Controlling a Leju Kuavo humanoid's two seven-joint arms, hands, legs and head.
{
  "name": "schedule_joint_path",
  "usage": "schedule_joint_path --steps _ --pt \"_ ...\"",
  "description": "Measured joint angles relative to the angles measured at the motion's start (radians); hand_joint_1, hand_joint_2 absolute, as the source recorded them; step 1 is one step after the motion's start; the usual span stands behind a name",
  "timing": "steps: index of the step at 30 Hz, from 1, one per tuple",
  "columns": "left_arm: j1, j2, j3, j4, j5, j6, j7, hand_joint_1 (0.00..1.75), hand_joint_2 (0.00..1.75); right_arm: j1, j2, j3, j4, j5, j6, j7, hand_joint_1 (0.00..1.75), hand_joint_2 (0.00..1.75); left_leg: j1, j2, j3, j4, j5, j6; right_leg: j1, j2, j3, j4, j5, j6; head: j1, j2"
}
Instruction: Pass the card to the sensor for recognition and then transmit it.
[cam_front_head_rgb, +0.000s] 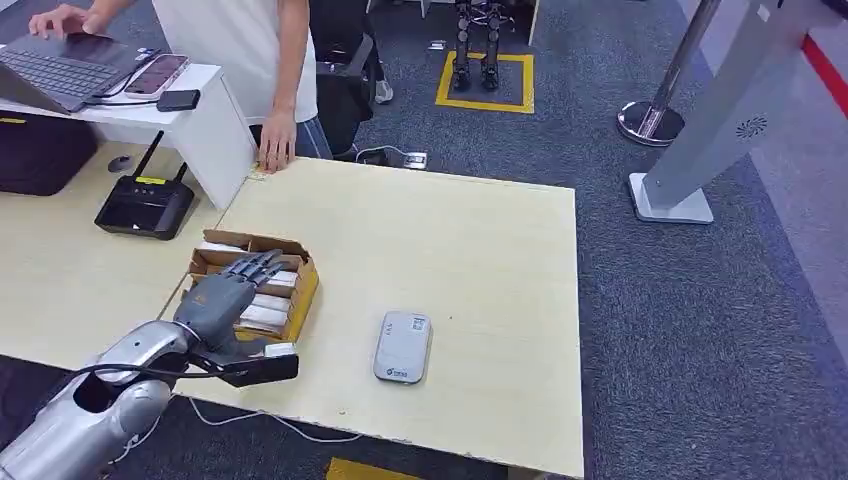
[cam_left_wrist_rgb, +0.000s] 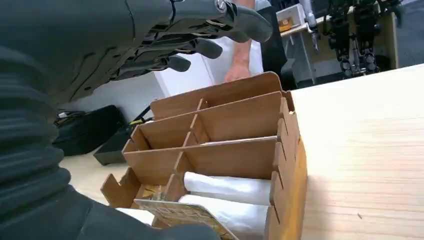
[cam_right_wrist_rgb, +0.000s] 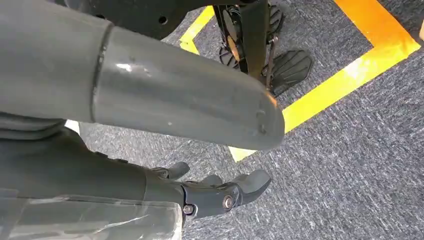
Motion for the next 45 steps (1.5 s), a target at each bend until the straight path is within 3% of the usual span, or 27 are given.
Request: schedule_joint_path --steps 25,37,45 --pt "0.106 -0.001 0.008 -0.034 -0.002 0.01 0.003 0.0 1.75 0.0 0.0 -0.02 -0.001 -0.004 -0.003 -0.003 0.0 0.0 0.0 0.0 0.0 0.0 0.0 0.0 0.0 0.0 0.0 0.0 0.0 0.0 0.0 0.0" --pt "0.16 -0.001 0.056 -0.048 -0.164 0.062 0.078 0.0 1.75 0.0 0.0 -0.023 -0.004 -0.002 -0.006 0.002 0.0 0.0 0.0 0.0 0.0 0.0 0.0 0.0 0.0 0.0 0.0 0.0 0.0 0.0 0.0 0.0" --pt "0.173 -0.001 0.069 -0.049 -0.177 0.066 0.087 0.0 1.75 0.001 0.001 -0.024 -0.006 0.0 -0.006 0.002 0.0 0.0 0.0 0.0 0.0 0.0 0.0 0.0 0.0 0.0 0.0 0.0 0.0 0.0 0.0 0.0"
